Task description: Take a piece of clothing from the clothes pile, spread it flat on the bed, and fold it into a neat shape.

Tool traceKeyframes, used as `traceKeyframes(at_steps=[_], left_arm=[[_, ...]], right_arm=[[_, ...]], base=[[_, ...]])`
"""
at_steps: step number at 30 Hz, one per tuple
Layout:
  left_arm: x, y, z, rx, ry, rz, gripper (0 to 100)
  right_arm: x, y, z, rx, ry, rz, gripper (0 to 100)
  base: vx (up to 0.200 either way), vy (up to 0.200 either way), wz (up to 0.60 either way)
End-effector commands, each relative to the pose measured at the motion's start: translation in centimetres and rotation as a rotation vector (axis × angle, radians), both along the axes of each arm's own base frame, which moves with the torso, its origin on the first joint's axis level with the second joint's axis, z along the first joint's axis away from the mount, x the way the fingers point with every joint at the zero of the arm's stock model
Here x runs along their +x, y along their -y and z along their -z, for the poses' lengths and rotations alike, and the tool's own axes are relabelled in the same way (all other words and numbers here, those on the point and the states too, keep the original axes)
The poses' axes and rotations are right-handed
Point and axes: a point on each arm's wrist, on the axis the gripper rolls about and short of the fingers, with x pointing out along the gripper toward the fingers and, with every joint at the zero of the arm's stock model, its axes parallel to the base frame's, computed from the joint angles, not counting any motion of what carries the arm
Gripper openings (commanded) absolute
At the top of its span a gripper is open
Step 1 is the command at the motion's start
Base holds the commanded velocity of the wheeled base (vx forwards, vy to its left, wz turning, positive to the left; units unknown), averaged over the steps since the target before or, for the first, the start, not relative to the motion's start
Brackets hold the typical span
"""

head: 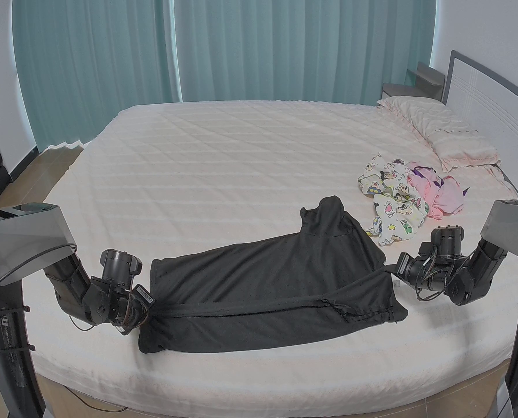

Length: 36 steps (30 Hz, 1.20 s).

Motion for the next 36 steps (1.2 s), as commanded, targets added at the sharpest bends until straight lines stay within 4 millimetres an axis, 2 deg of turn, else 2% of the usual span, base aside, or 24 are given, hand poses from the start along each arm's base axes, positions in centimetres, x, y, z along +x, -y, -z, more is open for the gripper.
traceKeyframes(at_steps=[1,11,12,13,14,21,24,30,36], left_arm=[[0.0,-0.1,0.1,0.001,-0.002,-0.002,0],[0.2,0.0,0.2,0.0,-0.002,-0.002,0],[0.2,0.0,0.2,-0.002,0.0,-0.001,100],[0.2,0.0,0.2,-0.002,0.0,-0.001,100],[0.1,0.0,0.2,-0.002,-0.002,-0.001,100],[-0.1,-0.1,0.1,-0.012,-0.005,0.0,100],[-0.8,-1.0,-1.2,-0.029,0.016,-0.016,100],[-2.2,-3.2,-4.9,-0.149,0.094,-0.001,100],[-2.2,-4.1,-5.6,-0.212,0.117,-0.041,100]], right_arm=[[-0.1,0.1,0.5,-0.002,-0.014,0.002,0],[0.1,-0.1,0.7,-0.003,-0.018,-0.002,0],[0.0,-0.1,0.9,-0.004,-0.022,-0.003,0],[0.1,-0.2,1.0,-0.002,-0.024,-0.004,0],[0.1,-0.2,1.2,-0.004,-0.027,-0.005,100],[0.2,0.2,0.8,0.001,-0.015,0.007,100],[0.5,0.5,0.3,0.038,-0.011,0.04,100],[0.8,0.9,-0.2,0.067,-0.004,0.069,100],[0.8,0.8,-0.3,0.067,-0.001,0.066,100]], base=[[0.0,0.0,0.0],[0.0,0.0,0.0],[0.0,0.0,0.0],[0.0,0.0,0.0],[0.0,0.0,0.0],[0.0,0.0,0.0],[0.0,0.0,0.0],[0.0,0.0,0.0],[0.0,0.0,0.0]])
